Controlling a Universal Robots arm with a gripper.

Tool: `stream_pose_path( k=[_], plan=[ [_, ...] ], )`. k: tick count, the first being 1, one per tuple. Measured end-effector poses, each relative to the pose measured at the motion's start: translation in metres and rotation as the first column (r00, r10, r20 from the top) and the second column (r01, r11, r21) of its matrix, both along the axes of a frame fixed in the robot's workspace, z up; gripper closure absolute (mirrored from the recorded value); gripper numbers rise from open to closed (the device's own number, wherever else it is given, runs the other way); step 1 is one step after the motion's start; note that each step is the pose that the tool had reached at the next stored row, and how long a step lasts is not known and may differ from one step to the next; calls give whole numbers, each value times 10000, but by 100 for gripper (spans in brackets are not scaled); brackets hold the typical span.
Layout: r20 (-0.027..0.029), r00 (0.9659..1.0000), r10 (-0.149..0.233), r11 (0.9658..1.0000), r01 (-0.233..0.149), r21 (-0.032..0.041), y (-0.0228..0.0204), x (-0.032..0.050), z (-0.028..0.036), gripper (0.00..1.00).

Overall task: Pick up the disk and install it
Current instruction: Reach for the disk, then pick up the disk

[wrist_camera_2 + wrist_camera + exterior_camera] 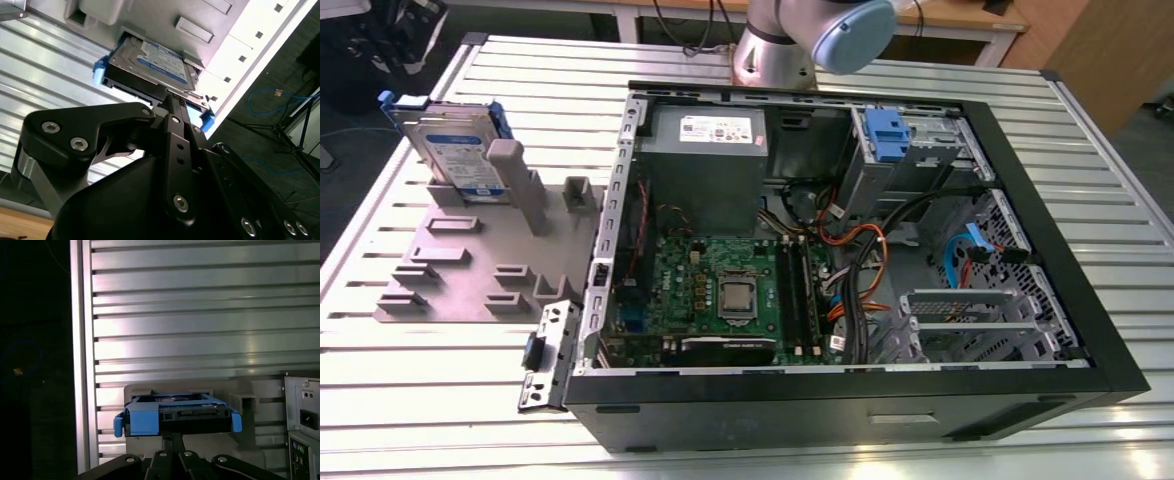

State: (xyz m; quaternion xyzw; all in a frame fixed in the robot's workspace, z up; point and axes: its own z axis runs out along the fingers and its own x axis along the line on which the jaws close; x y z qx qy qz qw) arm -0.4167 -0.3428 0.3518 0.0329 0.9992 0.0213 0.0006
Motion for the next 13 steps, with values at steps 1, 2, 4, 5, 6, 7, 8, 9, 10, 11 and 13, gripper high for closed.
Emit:
stream_pose_path(
  k=[1, 2, 4, 5, 6, 7, 8, 9, 10, 11, 13],
  plan=[
    [-1, 10000, 2, 10000, -2, 0, 9, -23, -3, 89],
    [-1, 10000, 5, 10000, -5, 0, 18, -48, -6, 89],
    [0, 10000, 9, 10000, -9, 0, 30, -92, -13, 89],
    [-2, 10000, 12, 10000, -12, 0, 34, -112, -15, 89],
    [-2, 10000, 14, 10000, -14, 0, 35, -125, -17, 89],
    [-2, 10000, 16, 10000, -16, 0, 35, -127, -17, 89],
    [-2, 10000, 17, 10000, -17, 0, 35, -127, -17, 89],
    [-3, 10000, 17, 10000, -17, 0, 35, -128, -17, 89],
    [-2, 10000, 18, 10000, -18, 0, 36, -135, -19, 89],
    [-3, 10000, 19, 10000, -19, 0, 36, -141, -21, 89],
    [-2, 10000, 20, 10000, -20, 0, 35, -141, -21, 89]
  ],
)
